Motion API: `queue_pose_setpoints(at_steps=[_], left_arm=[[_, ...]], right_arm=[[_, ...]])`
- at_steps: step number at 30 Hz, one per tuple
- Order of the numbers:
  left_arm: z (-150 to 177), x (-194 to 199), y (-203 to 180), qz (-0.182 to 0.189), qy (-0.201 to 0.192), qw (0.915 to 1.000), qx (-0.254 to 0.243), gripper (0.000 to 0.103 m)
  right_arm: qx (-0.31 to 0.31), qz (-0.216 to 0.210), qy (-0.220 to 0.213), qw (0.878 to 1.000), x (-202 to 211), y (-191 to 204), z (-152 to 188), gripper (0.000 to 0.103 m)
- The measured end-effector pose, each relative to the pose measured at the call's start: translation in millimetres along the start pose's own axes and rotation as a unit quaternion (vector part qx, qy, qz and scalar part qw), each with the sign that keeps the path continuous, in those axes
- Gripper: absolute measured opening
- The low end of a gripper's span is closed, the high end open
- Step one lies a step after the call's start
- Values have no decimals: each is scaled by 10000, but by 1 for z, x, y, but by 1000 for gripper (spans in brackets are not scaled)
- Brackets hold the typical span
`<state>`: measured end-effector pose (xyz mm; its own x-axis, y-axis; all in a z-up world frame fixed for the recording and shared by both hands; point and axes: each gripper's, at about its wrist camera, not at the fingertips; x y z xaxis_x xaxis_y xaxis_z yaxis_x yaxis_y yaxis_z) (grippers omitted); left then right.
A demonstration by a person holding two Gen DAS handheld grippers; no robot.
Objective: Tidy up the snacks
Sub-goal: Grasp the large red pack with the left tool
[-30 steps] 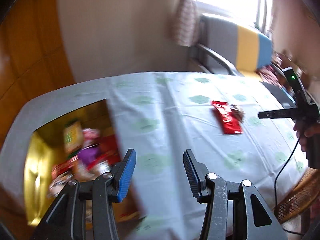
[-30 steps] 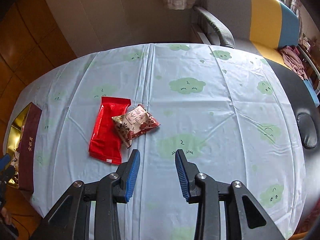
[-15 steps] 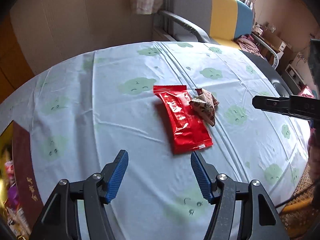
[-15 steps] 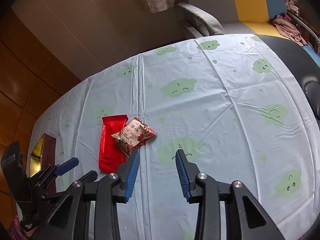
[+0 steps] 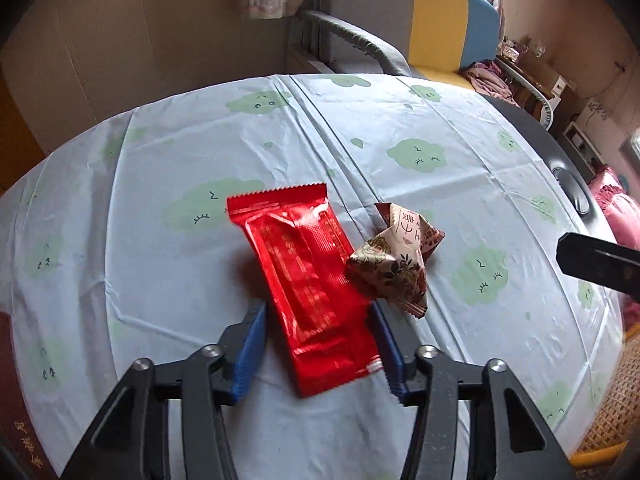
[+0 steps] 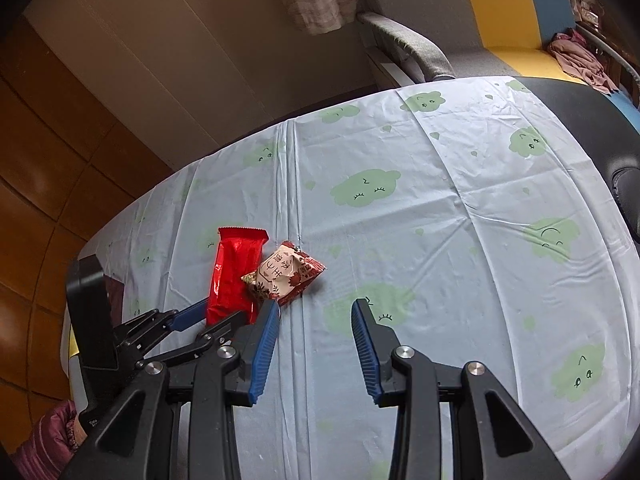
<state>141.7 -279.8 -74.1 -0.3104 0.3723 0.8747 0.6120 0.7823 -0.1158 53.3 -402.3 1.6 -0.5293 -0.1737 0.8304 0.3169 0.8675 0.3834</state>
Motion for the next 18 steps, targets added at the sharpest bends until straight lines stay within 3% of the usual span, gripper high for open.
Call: queue_pose_setpoints(at_steps=[10,13,16,18], left_arm=[[59,36,22,87,-17,9999,116,42],[76,50,24,51,19,9998,181,44],[83,60,33,22,58,9989,466,55],[81,66,37,-23,20,9986,527,57]], right_arm=[[39,153,42,9999,-1,2,3,38],[91,232,69,9997,-3,3,3,38],[84,281,89,9995,-4,2,3,38],[76,297,85,9995,-4,1,3,38]])
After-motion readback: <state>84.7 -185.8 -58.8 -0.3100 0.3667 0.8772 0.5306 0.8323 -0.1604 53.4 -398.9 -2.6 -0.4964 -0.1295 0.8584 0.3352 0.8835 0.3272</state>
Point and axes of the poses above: each gripper's, at about its wrist camera, not at the fingertips, and x roughly against the way its jaws point, y to its left, z to its underside
